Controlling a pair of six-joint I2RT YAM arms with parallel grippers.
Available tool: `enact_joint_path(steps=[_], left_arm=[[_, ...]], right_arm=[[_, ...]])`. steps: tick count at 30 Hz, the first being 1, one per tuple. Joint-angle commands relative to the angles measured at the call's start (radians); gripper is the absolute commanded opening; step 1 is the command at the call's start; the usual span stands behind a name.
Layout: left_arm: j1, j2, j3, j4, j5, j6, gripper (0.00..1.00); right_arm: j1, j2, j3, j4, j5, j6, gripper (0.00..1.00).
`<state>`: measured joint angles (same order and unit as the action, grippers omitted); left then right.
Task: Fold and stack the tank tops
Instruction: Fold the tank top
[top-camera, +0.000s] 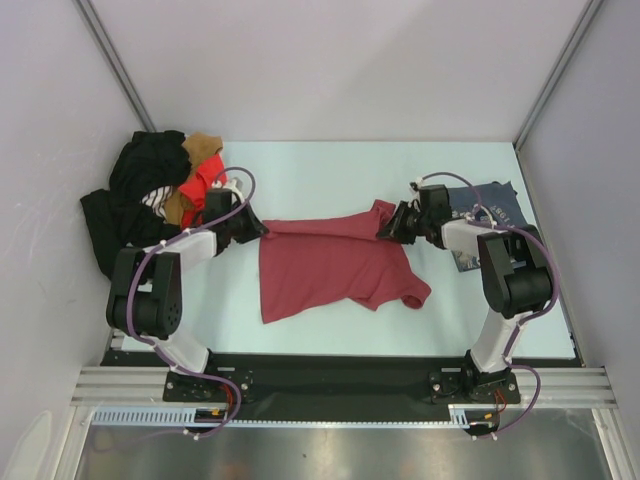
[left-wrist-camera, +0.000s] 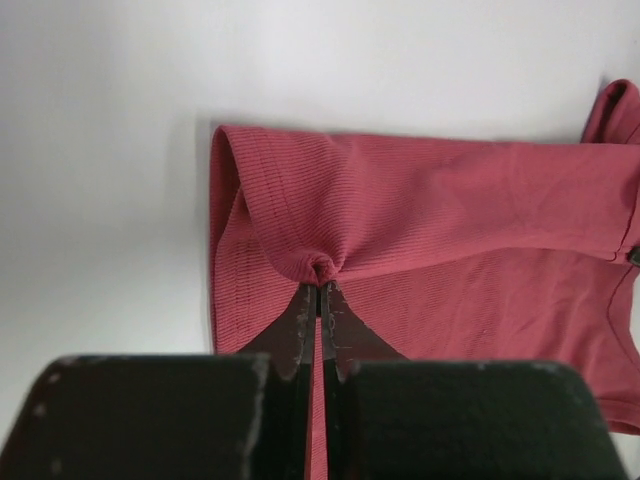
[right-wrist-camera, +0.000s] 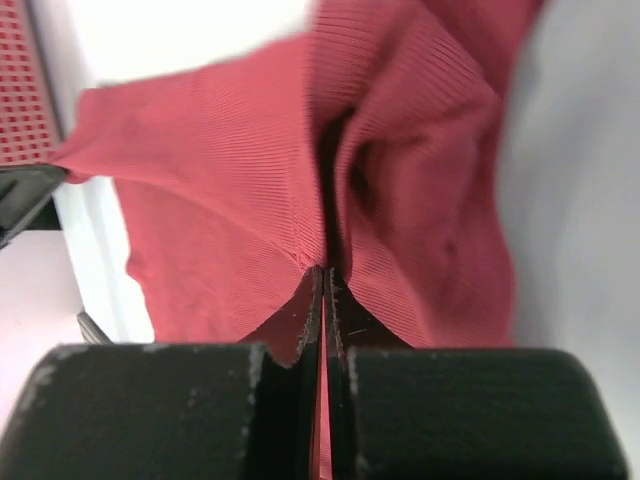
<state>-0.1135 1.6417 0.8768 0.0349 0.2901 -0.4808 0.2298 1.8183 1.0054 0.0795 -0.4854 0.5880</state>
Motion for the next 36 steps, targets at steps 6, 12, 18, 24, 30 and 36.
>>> enact_joint_path(steps=[6,12,18,24,30,36], left_arm=[[-0.034,-0.056,-0.051,-0.027,-0.081,0.044,0.04],[-0.052,-0.079,-0.094,-0.016,-0.117,0.050,0.09],[-0.072,-0.105,-0.128,-0.017,-0.184,0.054,0.12],[-0.097,-0.125,-0.148,-0.023,-0.235,0.050,0.16],[-0.123,-0.137,-0.182,-0.012,-0.287,0.012,0.34],[-0.123,-0.171,-0.202,-0.003,-0.314,-0.004,0.38]], right_arm=[[-0.001,-0.068,-0.053,0.032,0.085,0.024,0.00],[-0.003,-0.085,-0.067,0.020,0.111,0.026,0.00],[-0.001,-0.091,-0.080,0.009,0.133,0.027,0.00],[-0.003,-0.071,-0.096,0.005,0.149,0.036,0.00],[-0.001,-0.036,-0.099,0.005,0.154,0.052,0.00],[0.003,-0.037,-0.096,-0.011,0.166,0.049,0.10]])
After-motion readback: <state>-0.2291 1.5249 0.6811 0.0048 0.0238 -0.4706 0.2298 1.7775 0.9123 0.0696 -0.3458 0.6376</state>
